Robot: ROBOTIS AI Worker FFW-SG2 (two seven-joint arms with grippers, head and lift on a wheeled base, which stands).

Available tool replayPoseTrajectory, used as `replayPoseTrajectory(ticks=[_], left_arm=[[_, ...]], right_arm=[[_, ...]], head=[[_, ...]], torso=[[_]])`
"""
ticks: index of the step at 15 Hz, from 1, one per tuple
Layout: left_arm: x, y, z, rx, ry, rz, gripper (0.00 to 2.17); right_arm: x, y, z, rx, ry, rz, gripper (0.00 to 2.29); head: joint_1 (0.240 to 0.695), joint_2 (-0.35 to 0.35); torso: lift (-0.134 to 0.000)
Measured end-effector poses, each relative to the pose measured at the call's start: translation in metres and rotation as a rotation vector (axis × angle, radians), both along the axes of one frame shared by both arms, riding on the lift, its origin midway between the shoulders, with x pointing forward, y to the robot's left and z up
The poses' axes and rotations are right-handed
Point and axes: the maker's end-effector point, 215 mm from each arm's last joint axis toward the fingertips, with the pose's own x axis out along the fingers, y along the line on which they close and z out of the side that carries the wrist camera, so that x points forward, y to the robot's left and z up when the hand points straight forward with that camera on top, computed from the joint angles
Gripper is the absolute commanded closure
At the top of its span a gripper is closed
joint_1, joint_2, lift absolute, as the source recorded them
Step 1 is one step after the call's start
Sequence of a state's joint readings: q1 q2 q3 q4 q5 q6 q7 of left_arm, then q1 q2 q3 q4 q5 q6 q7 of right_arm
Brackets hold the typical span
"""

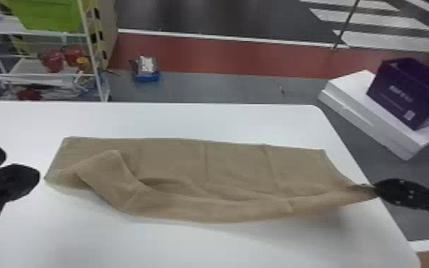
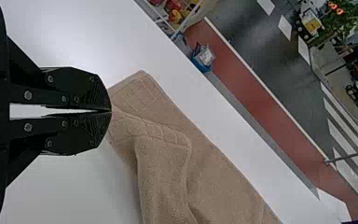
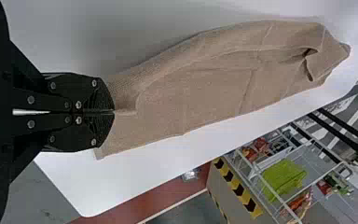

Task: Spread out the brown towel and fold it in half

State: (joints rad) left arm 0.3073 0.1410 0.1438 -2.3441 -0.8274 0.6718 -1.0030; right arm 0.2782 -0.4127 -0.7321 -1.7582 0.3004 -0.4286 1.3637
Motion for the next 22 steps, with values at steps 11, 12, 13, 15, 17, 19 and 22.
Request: replayPoseTrajectory(ticks=[11,12,13,15,17,19,22], left_arm=[[-0.004,-0.010,-0.013,-0.007,0.034,0.025,1.07],[-0.005,-0.010,-0.014,-0.008,0.037,0.026,1.07],[-0.006,-0.011,-0.016,-0.008,0.041,0.026,1.07],[-0.006,-0.011,-0.018,-0.007,0.045,0.026,1.07],[-0.007,-0.011,-0.019,-0.006,0.047,0.027,1.07],[-0.007,-0.011,-0.021,-0.006,0.050,0.027,1.07],[-0.006,-0.010,-0.023,-0.004,0.053,0.030,1.07]], right_arm=[[-0.100,0.022,-0.074,-0.173,0.161,0.199,1.22],[-0.101,0.018,-0.072,-0.176,0.160,0.193,1.22],[-0.102,0.014,-0.070,-0.180,0.157,0.186,1.22],[-0.107,0.011,-0.068,-0.197,0.150,0.193,1.13],[-0.114,0.011,-0.072,-0.220,0.161,0.211,0.57],[-0.119,0.014,-0.075,-0.237,0.172,0.225,0.11],[-0.114,0.018,-0.065,-0.198,0.153,0.208,0.11]], head=[[0.695,-0.213],[0.695,-0.222],[0.695,-0.229],[0.695,-0.239],[0.695,-0.242],[0.695,-0.241],[0.695,-0.228]], torso=[[-0.134],[-0.134],[-0.134],[-0.134],[-0.134],[-0.134],[-0.134]])
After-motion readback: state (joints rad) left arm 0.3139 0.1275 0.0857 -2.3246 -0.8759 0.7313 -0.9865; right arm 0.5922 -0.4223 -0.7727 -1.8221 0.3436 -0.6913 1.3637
